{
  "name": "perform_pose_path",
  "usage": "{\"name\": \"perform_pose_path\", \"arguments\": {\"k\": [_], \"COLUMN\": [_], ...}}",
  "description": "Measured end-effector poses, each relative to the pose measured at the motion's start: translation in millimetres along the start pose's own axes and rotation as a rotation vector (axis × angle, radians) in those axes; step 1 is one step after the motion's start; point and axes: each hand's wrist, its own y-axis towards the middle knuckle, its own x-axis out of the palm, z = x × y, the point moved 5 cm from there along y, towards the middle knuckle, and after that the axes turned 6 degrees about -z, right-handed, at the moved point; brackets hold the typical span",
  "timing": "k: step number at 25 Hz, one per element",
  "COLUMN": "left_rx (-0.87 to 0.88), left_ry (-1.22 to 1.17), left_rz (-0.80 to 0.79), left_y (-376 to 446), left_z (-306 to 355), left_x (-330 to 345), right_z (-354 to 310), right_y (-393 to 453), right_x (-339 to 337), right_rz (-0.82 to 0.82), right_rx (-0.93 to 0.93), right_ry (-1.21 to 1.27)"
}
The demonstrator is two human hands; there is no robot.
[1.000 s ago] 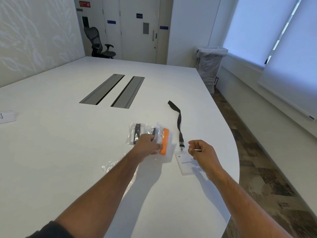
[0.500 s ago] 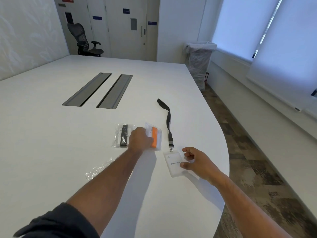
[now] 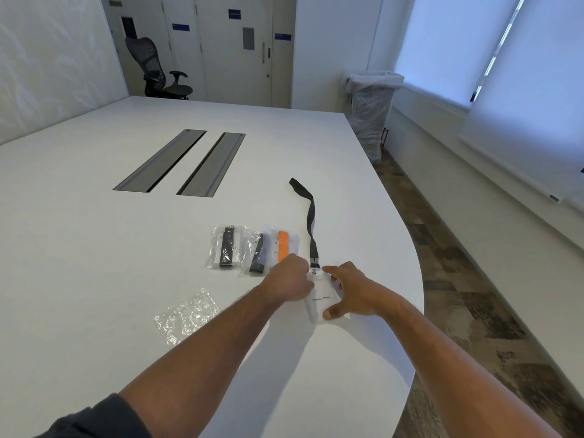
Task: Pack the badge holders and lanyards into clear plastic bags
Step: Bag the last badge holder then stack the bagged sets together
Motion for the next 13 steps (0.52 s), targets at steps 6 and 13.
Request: {"name": "perform_pose_path", "arguments": {"k": [6, 13], "left_rx": [-0.037, 0.007], "left_ry": [-0.085, -0.445], "left_rz": [-0.041, -0.054], "left_y": [-5.8, -20.2], "left_z": [-1.0, 3.7], "left_x": [-0.9, -11.3], "right_z": [-2.0, -4.0], "right_y": [1.0, -14.0], "right_x": [2.2, 7.9], "right_rz": [-0.014, 0.069], "right_rx": [0.001, -0.052], "right_ry": [-0.023, 0.22]}}
